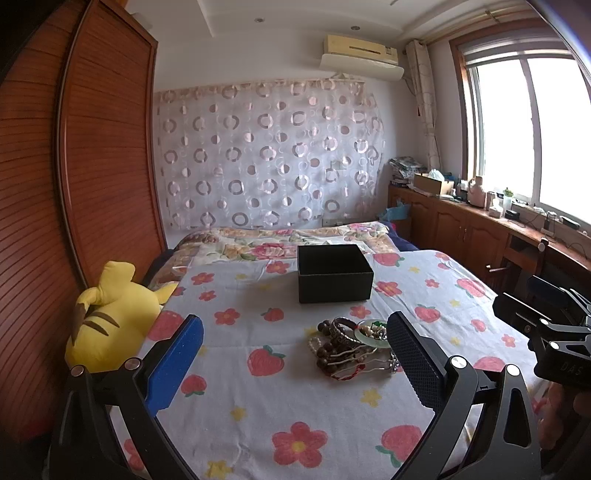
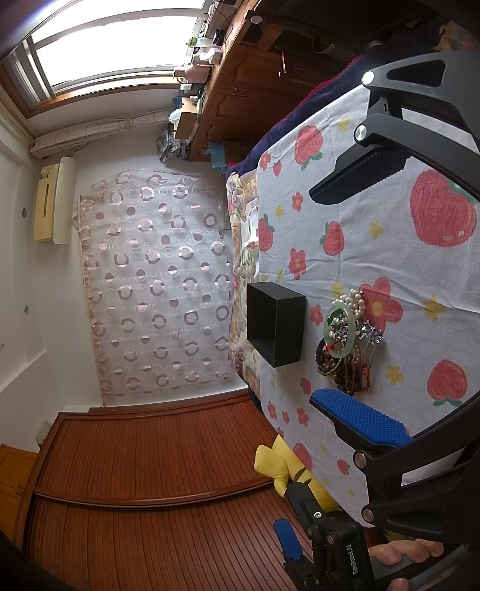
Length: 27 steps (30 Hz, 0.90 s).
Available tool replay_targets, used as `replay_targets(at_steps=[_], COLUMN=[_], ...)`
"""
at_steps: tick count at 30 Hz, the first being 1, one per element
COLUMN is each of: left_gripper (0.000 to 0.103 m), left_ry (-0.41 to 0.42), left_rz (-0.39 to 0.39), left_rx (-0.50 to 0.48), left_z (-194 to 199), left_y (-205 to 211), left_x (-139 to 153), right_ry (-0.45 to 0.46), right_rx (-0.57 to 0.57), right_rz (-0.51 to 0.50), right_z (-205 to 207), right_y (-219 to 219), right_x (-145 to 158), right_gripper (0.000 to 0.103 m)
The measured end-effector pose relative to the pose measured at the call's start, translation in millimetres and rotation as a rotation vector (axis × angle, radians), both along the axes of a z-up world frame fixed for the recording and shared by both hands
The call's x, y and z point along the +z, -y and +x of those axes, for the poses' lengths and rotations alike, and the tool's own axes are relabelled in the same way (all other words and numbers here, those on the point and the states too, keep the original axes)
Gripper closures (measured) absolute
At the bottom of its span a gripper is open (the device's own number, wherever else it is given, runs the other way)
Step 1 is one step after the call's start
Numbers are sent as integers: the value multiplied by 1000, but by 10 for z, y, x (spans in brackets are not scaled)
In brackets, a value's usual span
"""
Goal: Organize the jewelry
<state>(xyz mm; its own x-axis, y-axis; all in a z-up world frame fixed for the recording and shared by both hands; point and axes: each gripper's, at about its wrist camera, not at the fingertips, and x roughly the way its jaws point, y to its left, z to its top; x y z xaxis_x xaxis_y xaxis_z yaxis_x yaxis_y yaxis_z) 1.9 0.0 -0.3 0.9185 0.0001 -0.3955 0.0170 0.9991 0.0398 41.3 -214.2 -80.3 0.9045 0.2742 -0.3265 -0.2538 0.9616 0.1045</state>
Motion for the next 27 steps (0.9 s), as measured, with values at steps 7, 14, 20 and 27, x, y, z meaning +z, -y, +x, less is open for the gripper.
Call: replay_targets(at_steps=[7, 14, 20, 27], left_gripper=[7, 7, 7, 7], left_ry=[5, 0, 7, 8], left_rz=[-2, -2, -2, 0], left_rx=[0, -2, 0, -1], left_z=[-26, -9, -26, -30], left_y=[-2, -4, -2, -1], left_x=[6, 12, 6, 8], right_ry=[-1, -1, -2, -3], right_rx=[1, 1, 1, 0], right_rz=[0, 1, 1, 1], right_z=[1, 9, 10, 7], right_y=[-1, 0, 1, 1], right_x=[-4, -12, -12, -8], right_gripper=[2, 2, 2, 2])
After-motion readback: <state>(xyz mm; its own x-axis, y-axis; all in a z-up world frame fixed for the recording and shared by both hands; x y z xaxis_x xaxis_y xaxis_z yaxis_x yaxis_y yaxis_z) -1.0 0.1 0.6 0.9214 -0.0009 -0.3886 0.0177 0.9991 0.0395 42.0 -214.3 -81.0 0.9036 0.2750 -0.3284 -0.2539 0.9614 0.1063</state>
